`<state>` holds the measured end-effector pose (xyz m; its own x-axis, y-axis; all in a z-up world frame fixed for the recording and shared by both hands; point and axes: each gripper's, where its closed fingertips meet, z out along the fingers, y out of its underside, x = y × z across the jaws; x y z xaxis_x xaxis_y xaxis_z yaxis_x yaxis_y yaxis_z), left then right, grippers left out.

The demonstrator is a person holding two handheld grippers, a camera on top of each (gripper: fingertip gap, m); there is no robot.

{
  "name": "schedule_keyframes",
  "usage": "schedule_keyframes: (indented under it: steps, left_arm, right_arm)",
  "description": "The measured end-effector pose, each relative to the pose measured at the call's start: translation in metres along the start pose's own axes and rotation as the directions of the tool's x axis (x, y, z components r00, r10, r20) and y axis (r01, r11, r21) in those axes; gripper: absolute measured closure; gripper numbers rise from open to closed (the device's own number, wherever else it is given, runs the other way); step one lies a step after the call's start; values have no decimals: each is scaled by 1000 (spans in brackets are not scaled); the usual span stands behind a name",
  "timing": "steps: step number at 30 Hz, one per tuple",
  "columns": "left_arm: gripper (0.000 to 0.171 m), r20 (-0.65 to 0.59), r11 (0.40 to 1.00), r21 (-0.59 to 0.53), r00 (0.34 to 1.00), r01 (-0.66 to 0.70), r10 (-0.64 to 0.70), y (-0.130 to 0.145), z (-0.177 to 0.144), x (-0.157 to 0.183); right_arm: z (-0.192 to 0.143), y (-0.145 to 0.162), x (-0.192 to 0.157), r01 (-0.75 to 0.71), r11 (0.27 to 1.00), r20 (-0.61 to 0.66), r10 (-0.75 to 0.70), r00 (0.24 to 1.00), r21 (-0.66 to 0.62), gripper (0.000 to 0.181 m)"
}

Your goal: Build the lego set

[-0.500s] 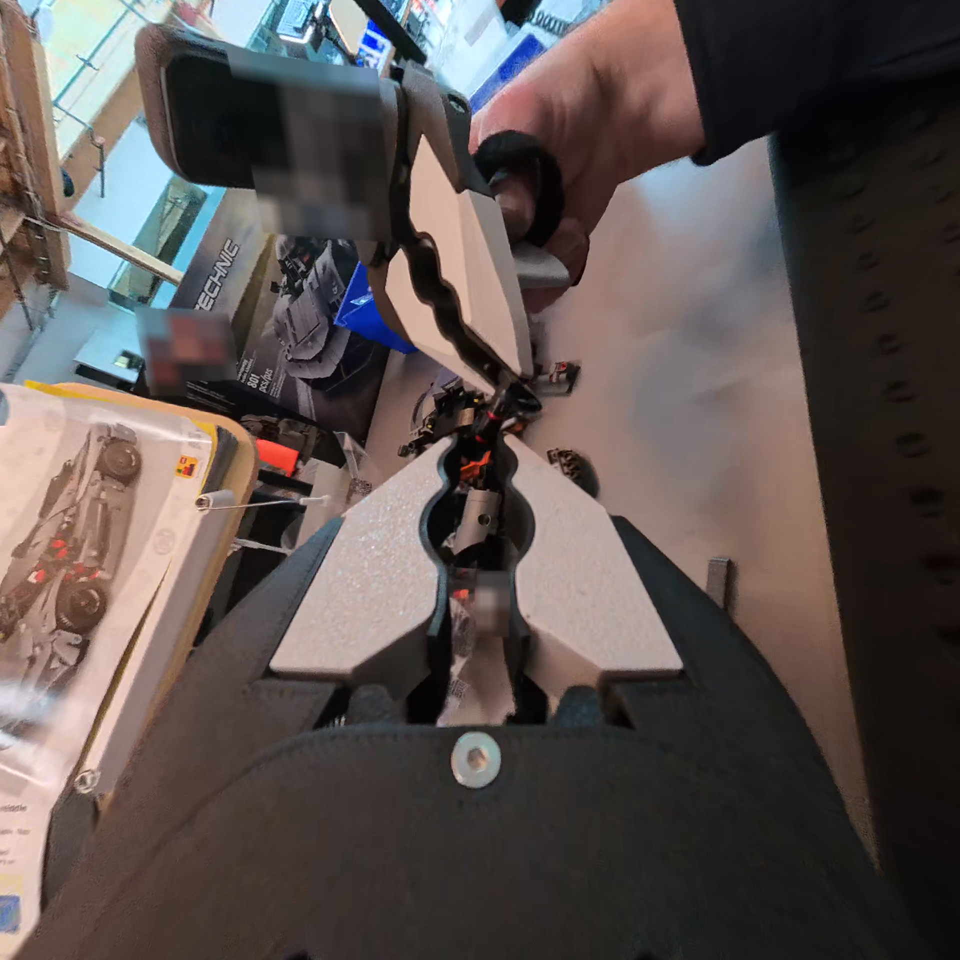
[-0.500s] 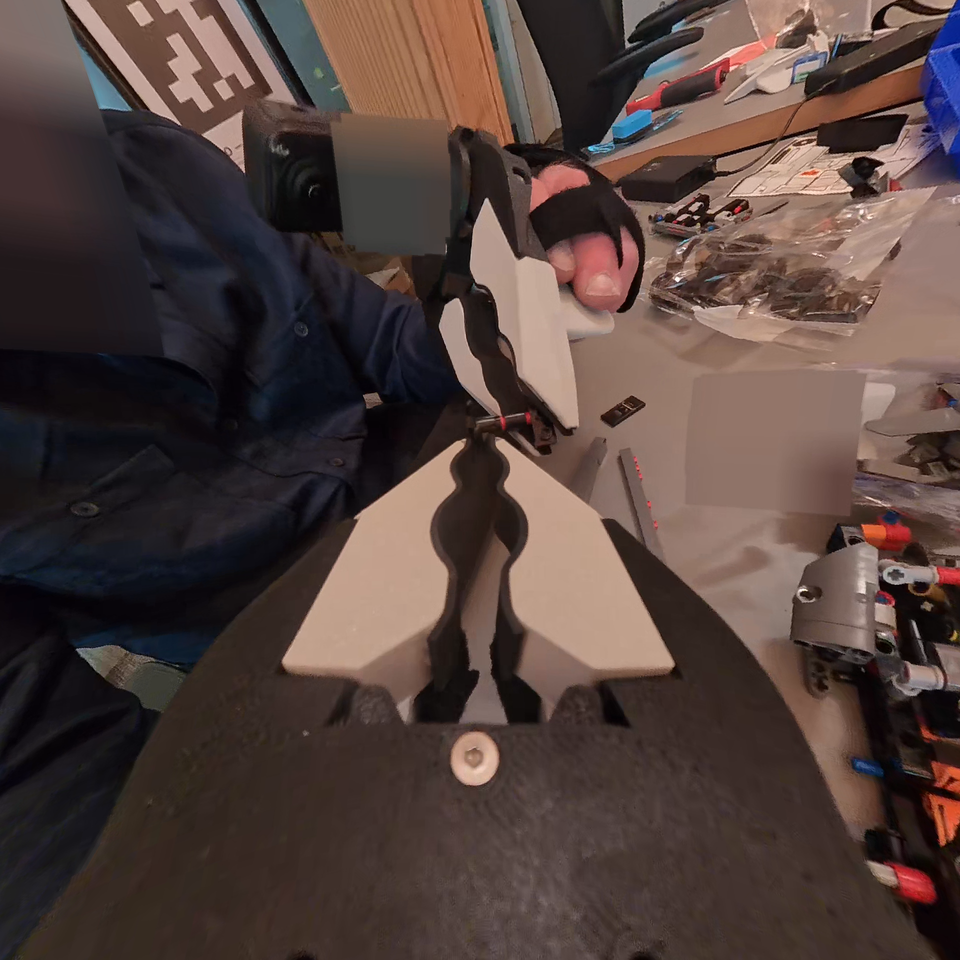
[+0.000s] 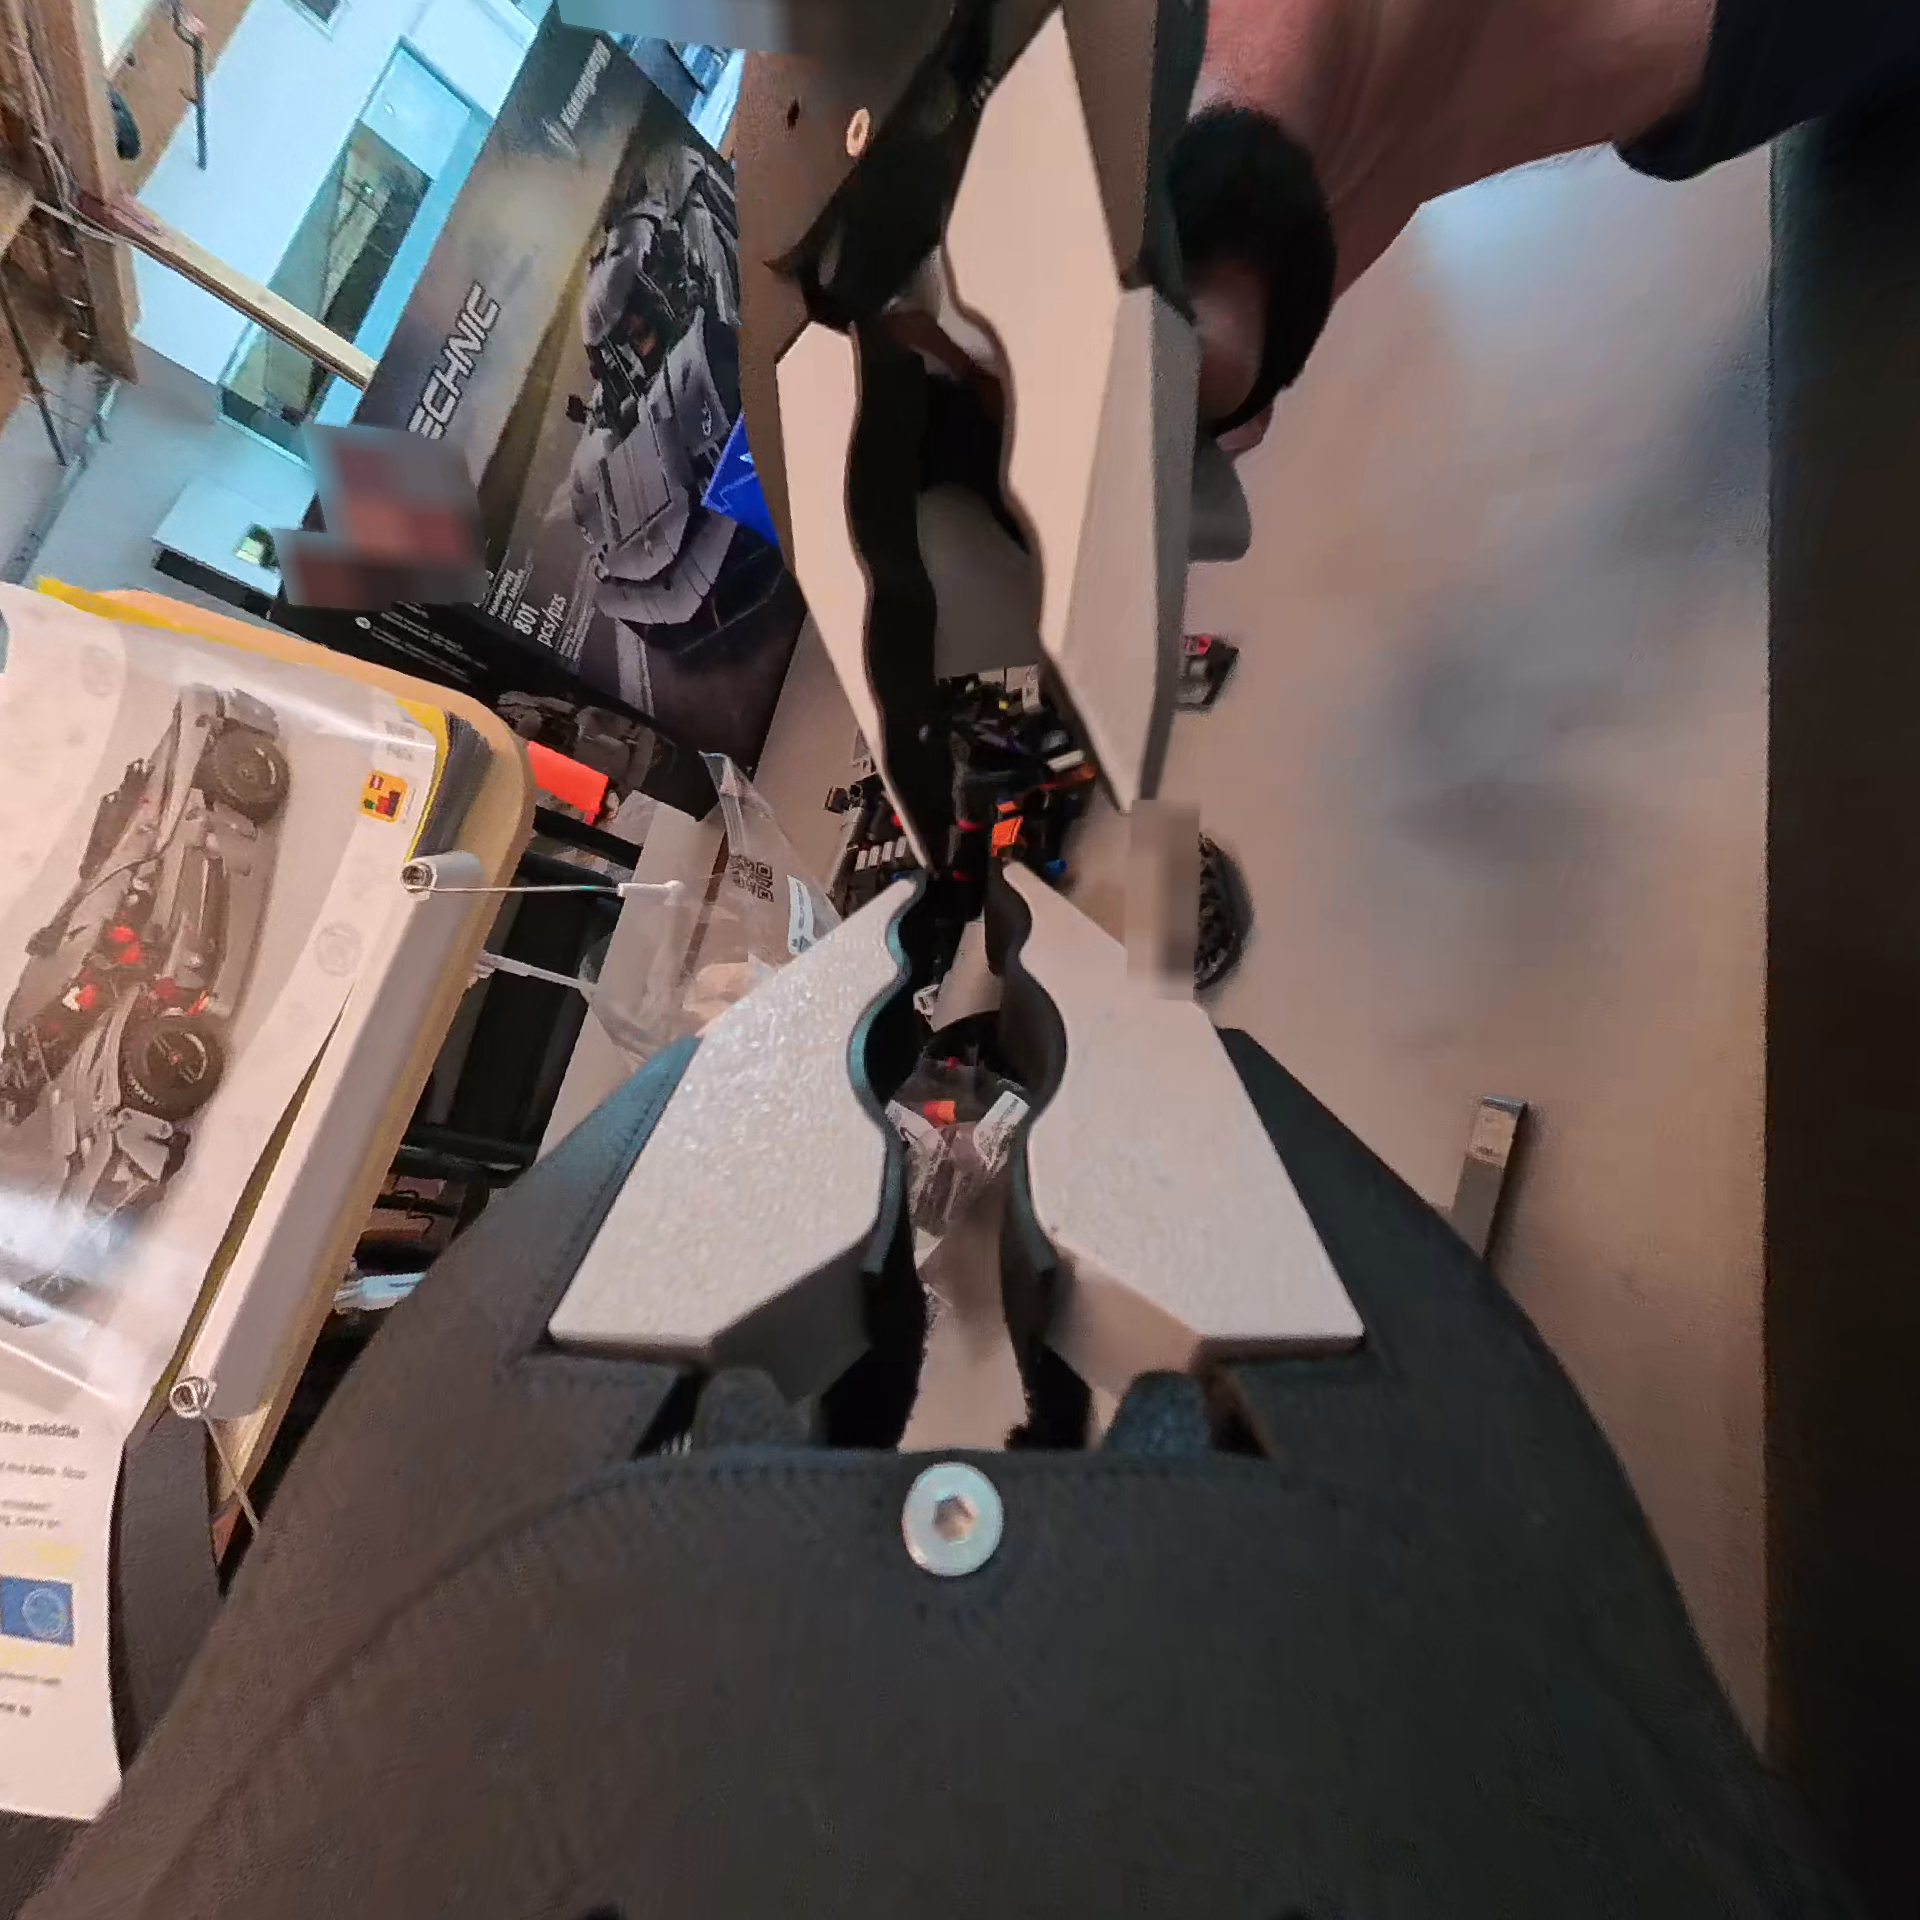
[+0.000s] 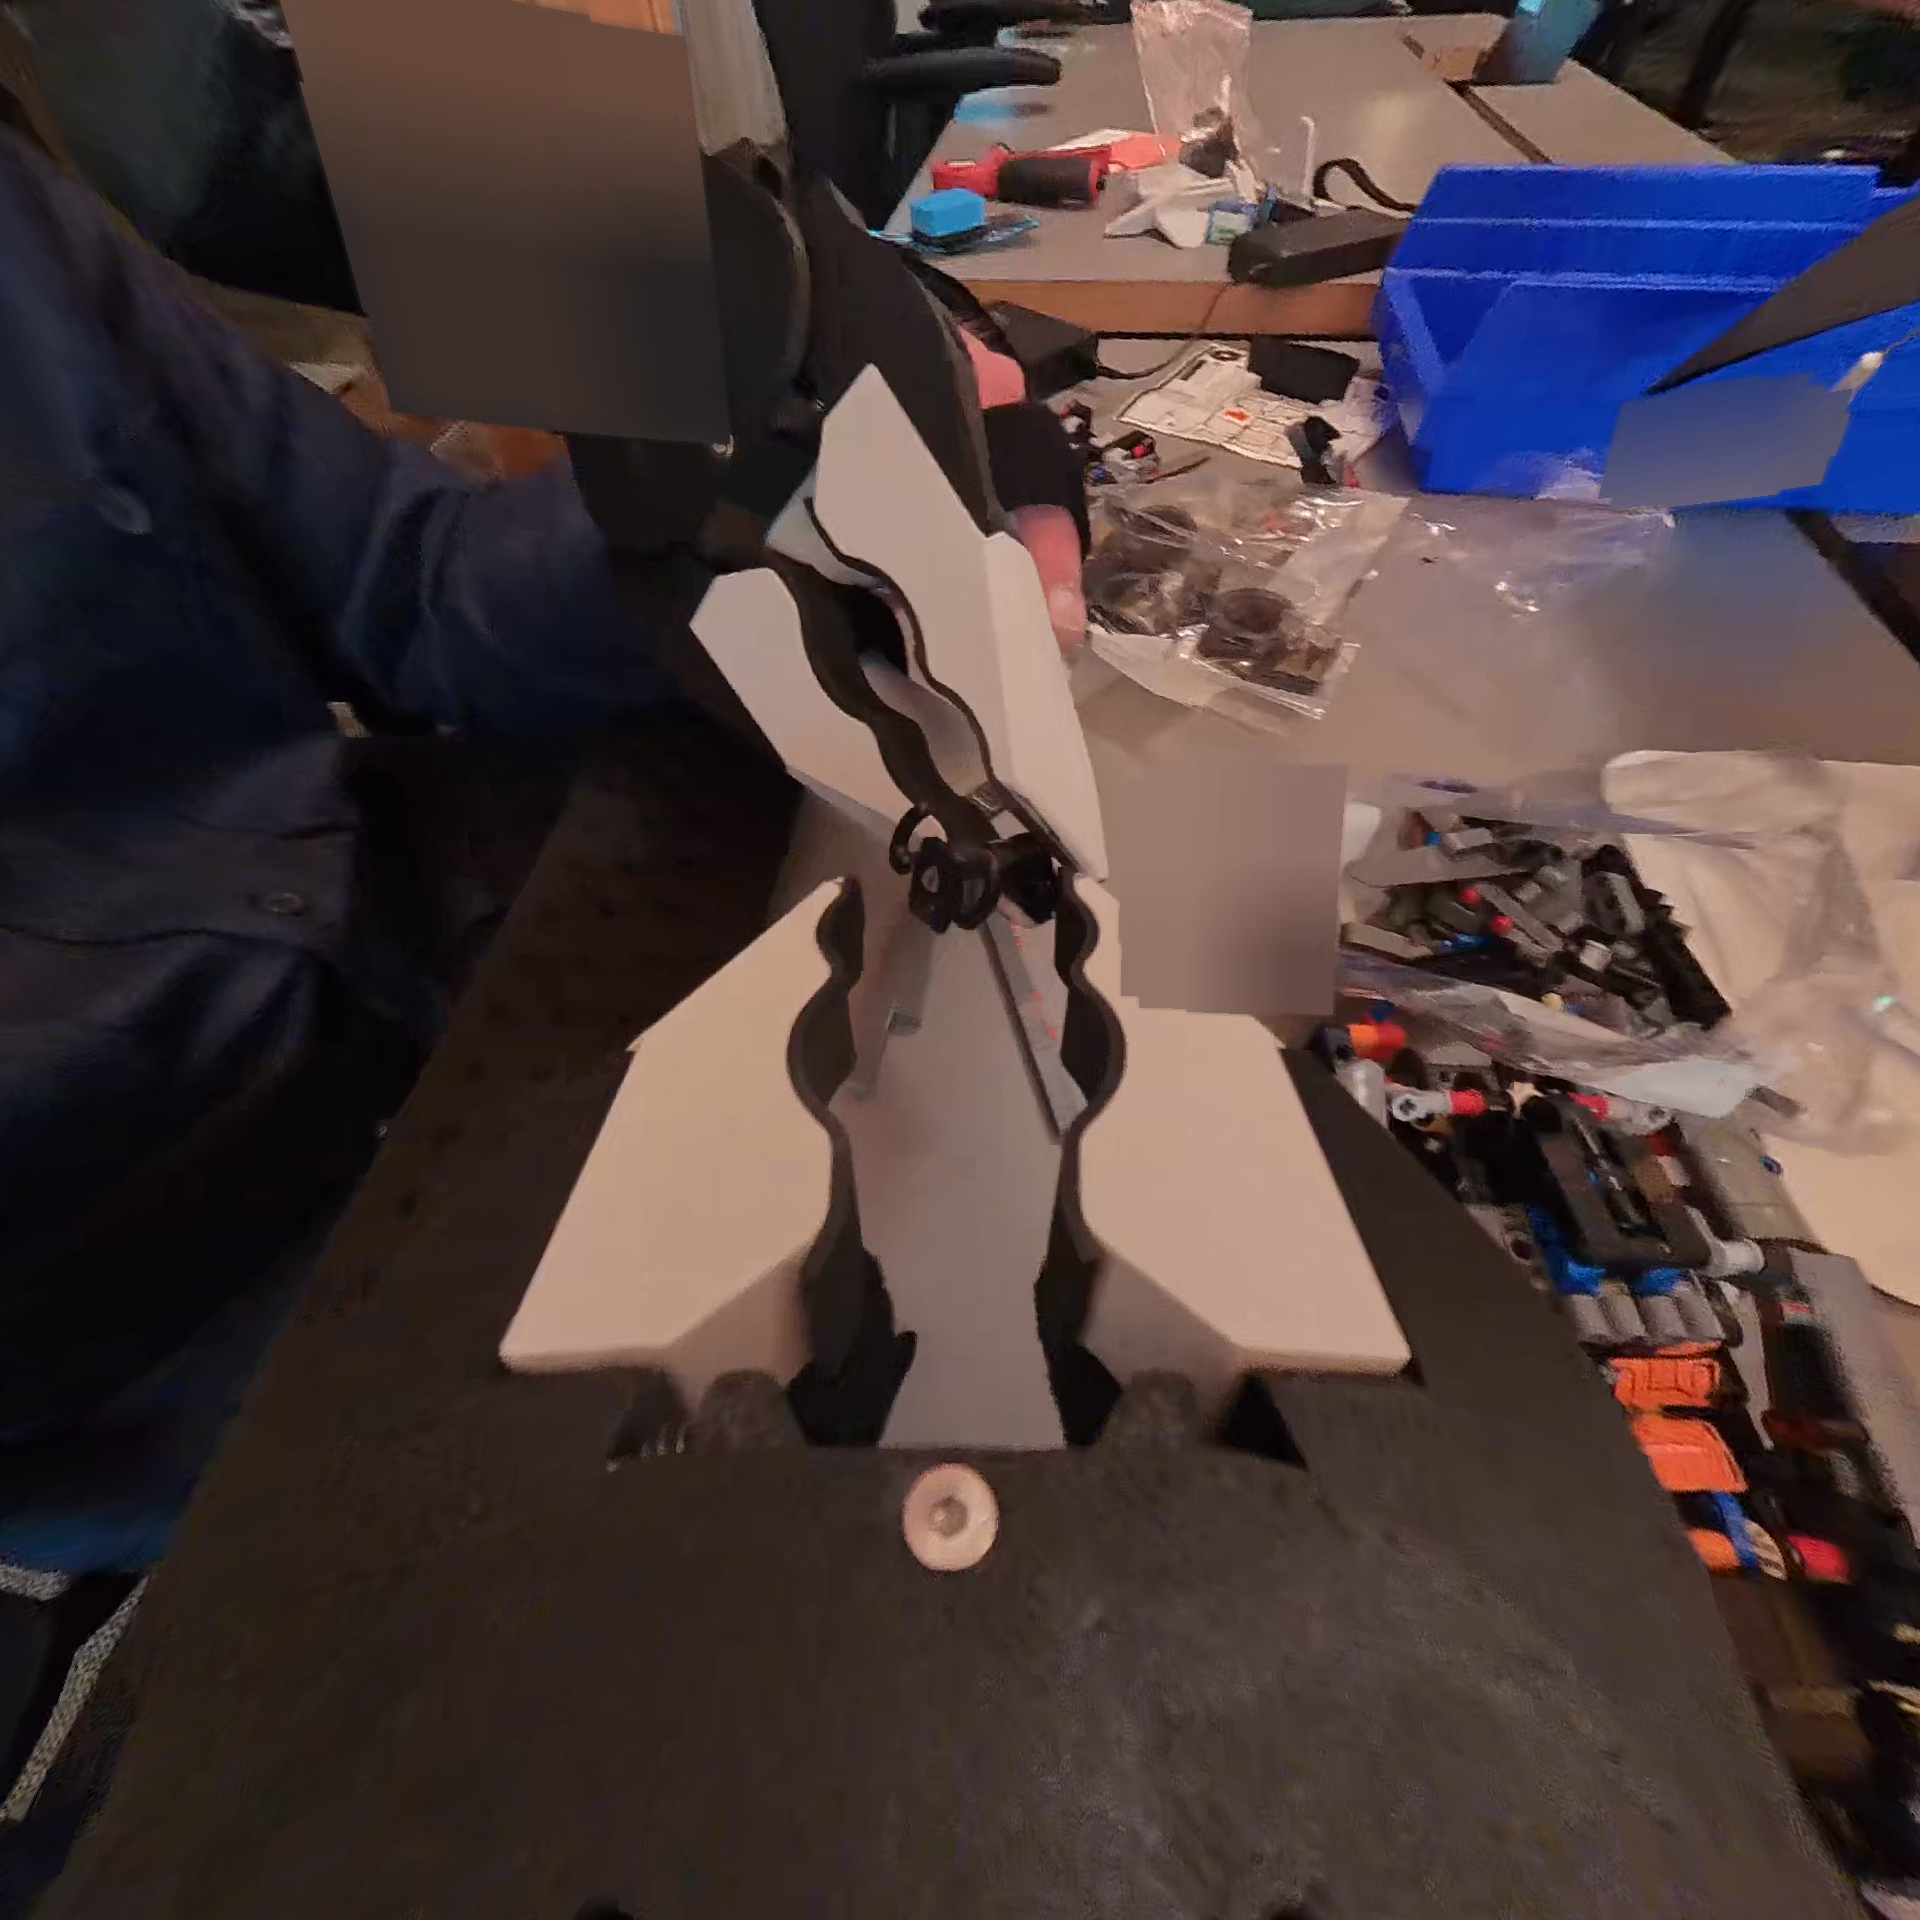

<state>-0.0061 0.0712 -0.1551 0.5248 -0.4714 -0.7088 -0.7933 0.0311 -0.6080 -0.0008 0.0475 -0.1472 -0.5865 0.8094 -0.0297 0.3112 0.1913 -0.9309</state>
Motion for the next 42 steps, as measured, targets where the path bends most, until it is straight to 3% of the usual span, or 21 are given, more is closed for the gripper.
schedule_keyframes:
  steps: [4,9,16,22,25,28,31,34,42]
  left_arm:
    - [166,11,1000,-3,1000,12,-12,0,0,-3]
    - [165,31,997,-62,999,45,-43,9,5,-6]
    - [165,-31,990,-59,991,131,-133,10,8,-1]
    - [166,-27,987,-30,986,161,-162,6,5,-6]
    - [166,1,984,-148,994,104,-105,28,10,-5]
    - [166,26,991,8,990,136,-136,-5,-2,-13]
    - [165,-4,982,-70,984,178,-179,17,11,-10]
    - [165,49,983,-54,984,176,-174,22,11,-22]
    - [161,189,929,-325,974,179,-122,76,24,-40]
  right_arm:
    - [-7,-15,0,-6,995,6,6,1000,95,162]
    - [-2,-8,10,94,996,-132,-91,987,10,160]
    - [6,1,16,231,962,-249,-261,933,-145,160]
    - [2,-10,15,131,991,-210,-132,969,-18,162]
    - [-20,-36,13,58,981,-177,-24,984,185,163]
    - [-26,-17,25,21,994,-219,4,976,111,162]
    - [-22,-7,31,-28,995,-205,48,978,101,161]
    - [-21,-10,25,7,995,-181,12,983,102,161]
    - [-13,-6,20,11,998,-158,0,987,67,161]
